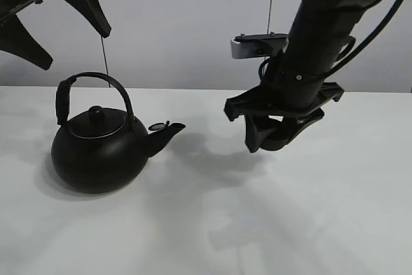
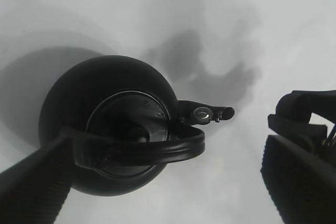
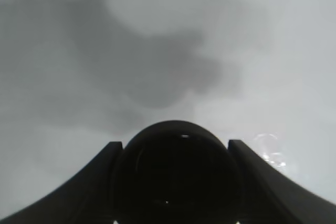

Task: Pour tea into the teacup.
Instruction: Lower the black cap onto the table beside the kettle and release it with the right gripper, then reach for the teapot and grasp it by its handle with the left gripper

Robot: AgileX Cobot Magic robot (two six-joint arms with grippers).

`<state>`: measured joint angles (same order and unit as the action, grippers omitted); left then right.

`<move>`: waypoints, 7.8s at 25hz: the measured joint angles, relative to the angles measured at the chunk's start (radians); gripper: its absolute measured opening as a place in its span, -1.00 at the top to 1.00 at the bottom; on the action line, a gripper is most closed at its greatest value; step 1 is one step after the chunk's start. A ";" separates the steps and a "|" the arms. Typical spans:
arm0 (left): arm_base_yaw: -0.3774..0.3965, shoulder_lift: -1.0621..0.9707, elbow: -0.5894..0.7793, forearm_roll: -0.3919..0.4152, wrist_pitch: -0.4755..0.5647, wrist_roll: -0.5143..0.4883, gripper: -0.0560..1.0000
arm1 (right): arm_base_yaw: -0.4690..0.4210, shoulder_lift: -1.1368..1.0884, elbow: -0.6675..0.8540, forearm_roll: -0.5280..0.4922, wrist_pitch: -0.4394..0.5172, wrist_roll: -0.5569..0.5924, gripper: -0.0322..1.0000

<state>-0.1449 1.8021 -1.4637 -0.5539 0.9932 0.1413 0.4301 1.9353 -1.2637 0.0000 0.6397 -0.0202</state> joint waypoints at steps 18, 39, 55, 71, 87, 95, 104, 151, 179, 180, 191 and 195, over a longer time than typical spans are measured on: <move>0.000 0.000 0.000 0.000 -0.003 0.000 -0.42 | 0.129 0.229 -0.287 -0.014 0.119 -0.014 0.18; 0.000 0.000 0.000 0.000 -0.010 0.000 -0.42 | 0.129 0.276 -0.293 -0.037 0.125 -0.015 0.18; 0.000 0.000 0.000 0.000 -0.014 0.000 -0.42 | 0.129 0.276 -0.294 -0.038 0.149 -0.015 -0.05; 0.000 0.000 0.000 0.000 -0.021 0.000 -0.42 | -0.050 0.052 -0.295 -0.102 0.393 -0.011 -0.39; 0.000 0.000 0.000 0.000 -0.029 0.000 -0.42 | -0.623 -0.170 -0.276 -0.059 0.573 -0.014 -0.34; 0.000 0.000 0.000 0.000 -0.029 0.000 -0.42 | -0.623 -0.611 -0.028 0.019 0.584 -0.014 -0.34; 0.000 0.000 0.000 0.000 -0.029 0.000 -0.42 | -0.623 -1.328 0.387 0.009 0.591 0.013 -0.34; 0.000 0.000 0.000 -0.001 -0.049 0.000 -0.42 | -0.522 -1.953 0.794 0.000 0.443 -0.008 -0.34; -0.152 -0.561 1.045 0.484 -1.448 0.013 -0.42 | -0.522 -1.953 0.794 0.000 0.443 -0.008 -0.34; -0.152 -0.537 1.062 0.508 -1.491 0.008 -0.42 | -0.522 -1.953 0.794 0.000 0.443 -0.008 -0.34; -0.144 -0.204 1.094 0.569 -1.849 0.000 -0.42 | -0.522 -1.953 0.794 0.000 0.443 -0.008 -0.34; -0.144 -0.152 1.094 0.569 -1.950 0.000 -0.42 | -0.522 -1.953 0.794 0.000 0.443 -0.008 -0.34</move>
<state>-0.2890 1.6502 -0.3698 0.0156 -0.9569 0.1414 -0.0916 -0.0180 -0.4702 0.0000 1.0828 -0.0281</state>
